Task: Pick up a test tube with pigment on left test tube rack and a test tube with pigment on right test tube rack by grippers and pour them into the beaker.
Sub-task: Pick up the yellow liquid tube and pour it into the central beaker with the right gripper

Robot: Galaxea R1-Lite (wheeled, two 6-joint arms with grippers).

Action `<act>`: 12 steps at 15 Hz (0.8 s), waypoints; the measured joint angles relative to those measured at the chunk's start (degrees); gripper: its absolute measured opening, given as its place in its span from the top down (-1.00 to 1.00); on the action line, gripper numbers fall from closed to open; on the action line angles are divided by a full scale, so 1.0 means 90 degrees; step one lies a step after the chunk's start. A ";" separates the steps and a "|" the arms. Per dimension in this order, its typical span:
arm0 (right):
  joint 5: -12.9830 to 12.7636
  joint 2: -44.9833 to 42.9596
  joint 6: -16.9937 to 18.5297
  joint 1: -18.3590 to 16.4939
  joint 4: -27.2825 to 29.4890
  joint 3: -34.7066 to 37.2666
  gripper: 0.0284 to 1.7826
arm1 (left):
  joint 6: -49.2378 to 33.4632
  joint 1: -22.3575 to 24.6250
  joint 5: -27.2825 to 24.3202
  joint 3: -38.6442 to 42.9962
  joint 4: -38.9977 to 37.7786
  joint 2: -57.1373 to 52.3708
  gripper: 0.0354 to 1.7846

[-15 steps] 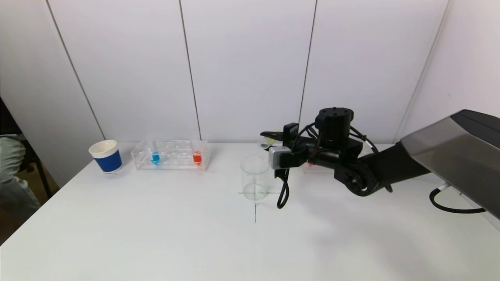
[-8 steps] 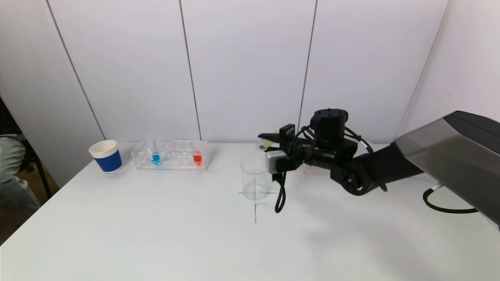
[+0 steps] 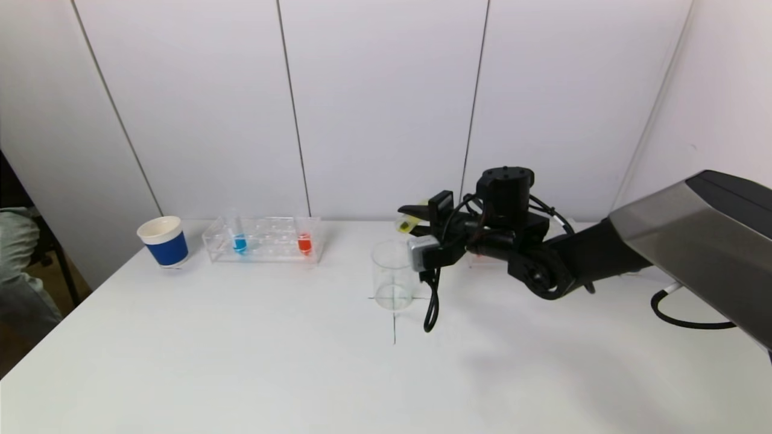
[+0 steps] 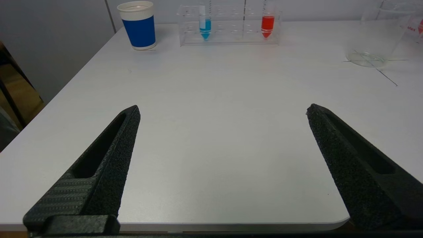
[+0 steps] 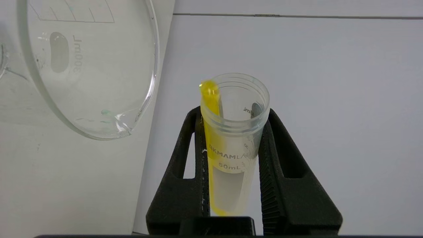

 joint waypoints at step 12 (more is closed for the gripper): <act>-0.0127 -0.0012 -0.0871 0.0056 0.0245 -0.0116 0.48 | 0.0003 0.0000 0.0000 0.0000 0.0003 0.0000 -0.98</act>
